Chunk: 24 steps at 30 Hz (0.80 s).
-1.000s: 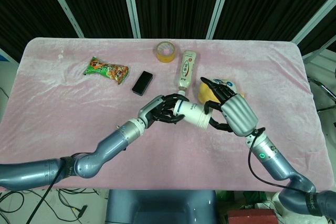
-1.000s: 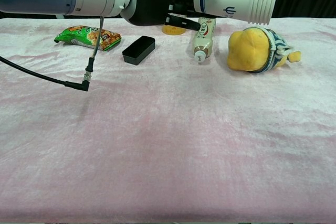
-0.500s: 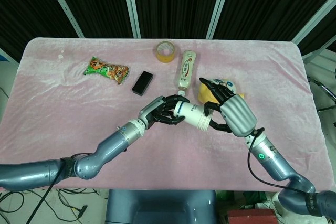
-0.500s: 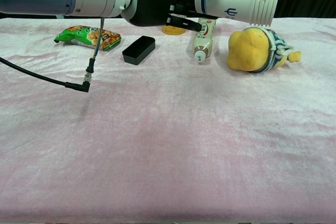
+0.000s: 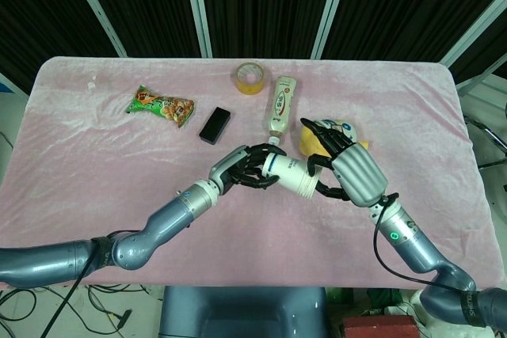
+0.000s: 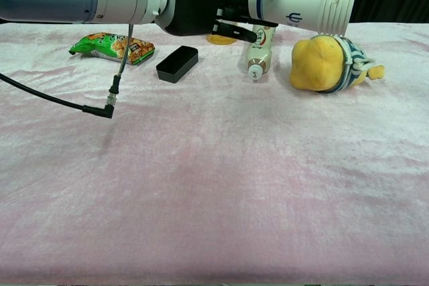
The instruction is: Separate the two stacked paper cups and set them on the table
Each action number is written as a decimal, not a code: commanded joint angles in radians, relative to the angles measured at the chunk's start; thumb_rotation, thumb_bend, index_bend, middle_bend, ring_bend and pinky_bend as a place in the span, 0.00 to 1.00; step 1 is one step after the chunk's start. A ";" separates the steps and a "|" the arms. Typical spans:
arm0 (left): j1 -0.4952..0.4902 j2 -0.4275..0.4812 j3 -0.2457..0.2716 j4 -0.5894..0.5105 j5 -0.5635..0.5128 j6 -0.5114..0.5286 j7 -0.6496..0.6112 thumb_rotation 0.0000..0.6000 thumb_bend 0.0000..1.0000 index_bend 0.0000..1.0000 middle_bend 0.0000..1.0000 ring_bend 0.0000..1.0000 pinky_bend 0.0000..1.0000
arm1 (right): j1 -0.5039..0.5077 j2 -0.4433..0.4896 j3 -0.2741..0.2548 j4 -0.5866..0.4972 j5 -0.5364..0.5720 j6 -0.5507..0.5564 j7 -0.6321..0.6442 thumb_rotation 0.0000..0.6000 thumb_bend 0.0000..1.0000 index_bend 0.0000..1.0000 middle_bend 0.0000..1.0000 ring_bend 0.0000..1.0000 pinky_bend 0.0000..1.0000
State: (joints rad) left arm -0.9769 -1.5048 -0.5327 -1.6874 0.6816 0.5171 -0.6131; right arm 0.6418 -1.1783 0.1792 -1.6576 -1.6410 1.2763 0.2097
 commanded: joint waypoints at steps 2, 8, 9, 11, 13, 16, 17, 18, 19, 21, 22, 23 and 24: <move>0.010 0.014 0.003 -0.003 0.005 0.006 0.004 1.00 0.35 0.41 0.37 0.31 0.55 | -0.010 0.009 -0.001 0.002 0.009 0.009 0.019 1.00 0.40 0.75 0.01 0.14 0.21; 0.037 0.051 -0.008 -0.009 0.005 0.005 -0.010 1.00 0.35 0.41 0.38 0.31 0.55 | -0.030 0.028 -0.014 0.022 0.006 0.023 0.067 1.00 0.40 0.75 0.01 0.14 0.21; 0.040 0.056 -0.009 -0.008 0.006 0.002 -0.011 1.00 0.35 0.41 0.38 0.31 0.55 | -0.032 0.030 -0.016 0.025 0.005 0.025 0.072 1.00 0.40 0.75 0.01 0.14 0.21; 0.043 0.064 -0.006 -0.006 0.008 -0.003 -0.010 1.00 0.35 0.41 0.38 0.31 0.55 | -0.037 0.034 -0.018 0.031 0.003 0.030 0.079 1.00 0.40 0.75 0.01 0.14 0.21; 0.051 0.088 0.004 -0.008 0.015 -0.008 0.003 1.00 0.35 0.41 0.38 0.31 0.55 | -0.048 0.043 -0.018 0.043 0.006 0.044 0.089 1.00 0.40 0.75 0.01 0.14 0.21; 0.065 0.135 0.024 -0.023 0.026 -0.006 0.032 1.00 0.35 0.41 0.38 0.31 0.55 | -0.060 0.061 -0.017 0.057 0.015 0.054 0.112 1.00 0.40 0.75 0.01 0.14 0.21; 0.066 0.143 0.029 -0.025 0.026 -0.003 0.039 1.00 0.35 0.41 0.37 0.31 0.55 | -0.062 0.065 -0.017 0.058 0.016 0.054 0.116 1.00 0.40 0.75 0.01 0.14 0.21; 0.067 0.155 0.038 -0.027 0.026 0.003 0.053 1.00 0.35 0.41 0.37 0.31 0.55 | -0.064 0.070 -0.017 0.062 0.019 0.053 0.120 1.00 0.40 0.75 0.01 0.14 0.21; 0.064 0.173 0.051 -0.027 0.022 0.009 0.075 1.00 0.35 0.41 0.37 0.30 0.55 | -0.067 0.080 -0.018 0.065 0.023 0.050 0.125 1.00 0.40 0.75 0.01 0.14 0.21; 0.042 0.227 0.112 -0.024 0.048 0.018 0.185 1.00 0.35 0.41 0.37 0.30 0.55 | -0.070 0.116 -0.027 0.060 0.038 0.018 0.139 1.00 0.40 0.75 0.01 0.14 0.21; 0.030 0.245 0.141 -0.024 0.060 0.028 0.238 1.00 0.35 0.41 0.37 0.30 0.55 | -0.070 0.133 -0.032 0.052 0.044 0.000 0.149 1.00 0.40 0.75 0.01 0.14 0.21; 0.022 0.253 0.156 -0.027 0.061 0.038 0.267 1.00 0.35 0.40 0.37 0.29 0.55 | -0.069 0.144 -0.034 0.046 0.048 -0.012 0.157 1.00 0.40 0.75 0.01 0.14 0.21; 0.010 0.265 0.182 -0.031 0.067 0.057 0.319 1.00 0.35 0.40 0.37 0.29 0.55 | -0.067 0.162 -0.039 0.036 0.054 -0.034 0.168 1.00 0.40 0.76 0.01 0.14 0.21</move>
State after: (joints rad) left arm -0.9335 -1.2977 -0.4322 -1.7117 0.7218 0.5356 -0.4320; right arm 0.5745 -1.0455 0.1497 -1.6064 -1.6008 1.2740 0.3576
